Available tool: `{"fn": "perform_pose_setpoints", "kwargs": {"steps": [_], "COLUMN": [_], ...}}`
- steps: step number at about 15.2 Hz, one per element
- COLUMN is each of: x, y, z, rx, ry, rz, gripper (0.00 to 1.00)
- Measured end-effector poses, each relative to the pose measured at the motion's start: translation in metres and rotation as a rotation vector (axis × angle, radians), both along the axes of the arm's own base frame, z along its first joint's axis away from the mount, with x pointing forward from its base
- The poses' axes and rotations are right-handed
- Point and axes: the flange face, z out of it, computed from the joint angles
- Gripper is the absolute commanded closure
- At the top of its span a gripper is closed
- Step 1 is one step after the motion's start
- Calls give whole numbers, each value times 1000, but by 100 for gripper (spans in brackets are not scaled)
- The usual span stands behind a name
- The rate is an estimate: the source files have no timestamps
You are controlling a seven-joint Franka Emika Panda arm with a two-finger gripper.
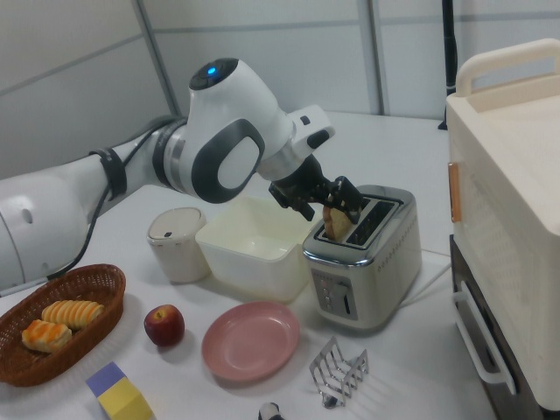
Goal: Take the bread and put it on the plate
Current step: 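Move the gripper over the toaster and lower it toward the toast slice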
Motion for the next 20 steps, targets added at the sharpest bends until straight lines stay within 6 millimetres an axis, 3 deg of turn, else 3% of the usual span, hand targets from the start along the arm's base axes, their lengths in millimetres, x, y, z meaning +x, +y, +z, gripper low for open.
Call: {"fn": "perform_pose_setpoints", "kwargs": {"steps": [5, 8, 20], "x": [23, 28, 32], "y": [4, 11, 47], "z": [-37, -49, -44], "rx": [-51, -53, -75], "ry": [-63, -65, -74], "rz": [29, 44, 124], "gripper": [0, 0, 0]}}
